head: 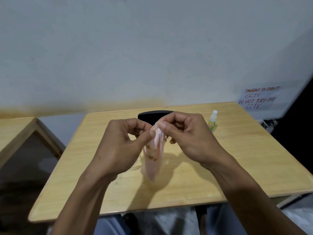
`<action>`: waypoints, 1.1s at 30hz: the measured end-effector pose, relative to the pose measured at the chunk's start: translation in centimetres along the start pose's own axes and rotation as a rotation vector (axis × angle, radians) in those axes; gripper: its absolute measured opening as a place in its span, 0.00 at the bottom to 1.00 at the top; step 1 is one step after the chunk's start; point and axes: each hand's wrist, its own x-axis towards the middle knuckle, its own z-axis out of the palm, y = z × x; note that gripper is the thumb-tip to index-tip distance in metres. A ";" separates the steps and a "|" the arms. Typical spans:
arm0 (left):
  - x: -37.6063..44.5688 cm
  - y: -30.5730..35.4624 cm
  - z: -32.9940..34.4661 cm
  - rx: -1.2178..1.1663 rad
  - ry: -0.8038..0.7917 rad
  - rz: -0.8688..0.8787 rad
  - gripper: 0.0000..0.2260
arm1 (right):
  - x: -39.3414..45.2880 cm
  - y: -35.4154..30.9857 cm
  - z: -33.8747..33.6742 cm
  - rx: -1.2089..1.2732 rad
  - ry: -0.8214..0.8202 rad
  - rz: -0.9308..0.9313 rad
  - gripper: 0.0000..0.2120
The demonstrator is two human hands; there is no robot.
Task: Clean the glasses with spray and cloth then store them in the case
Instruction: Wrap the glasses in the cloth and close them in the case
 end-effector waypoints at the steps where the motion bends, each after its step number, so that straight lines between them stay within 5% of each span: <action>1: -0.1 -0.1 0.0 0.020 -0.046 0.016 0.04 | 0.0 -0.1 -0.1 0.035 0.008 0.008 0.06; 5: -0.3 -1.3 0.2 0.080 -0.156 0.001 0.05 | 0.3 -0.6 -1.3 0.099 0.114 0.021 0.04; 16: 0.9 -2.2 -0.4 0.194 0.025 -0.054 0.06 | 0.4 -0.3 -5.7 -0.076 0.326 0.074 0.06; 21: 1.2 -0.9 1.7 0.062 0.007 -0.003 0.02 | 0.5 -0.4 -5.6 -0.070 0.218 0.104 0.05; 24: 1.5 0.1 3.3 0.026 -0.038 0.043 0.09 | 0.6 -0.9 -5.4 -0.086 0.120 0.077 0.05; 29: 2.2 0.7 3.9 -0.111 -0.219 0.097 0.06 | 0.7 -1.5 -5.2 -0.061 0.029 0.025 0.04; 33: 2.1 0.6 3.6 -0.181 -0.181 0.091 0.07 | 0.8 -1.3 -4.8 -0.021 0.019 0.035 0.04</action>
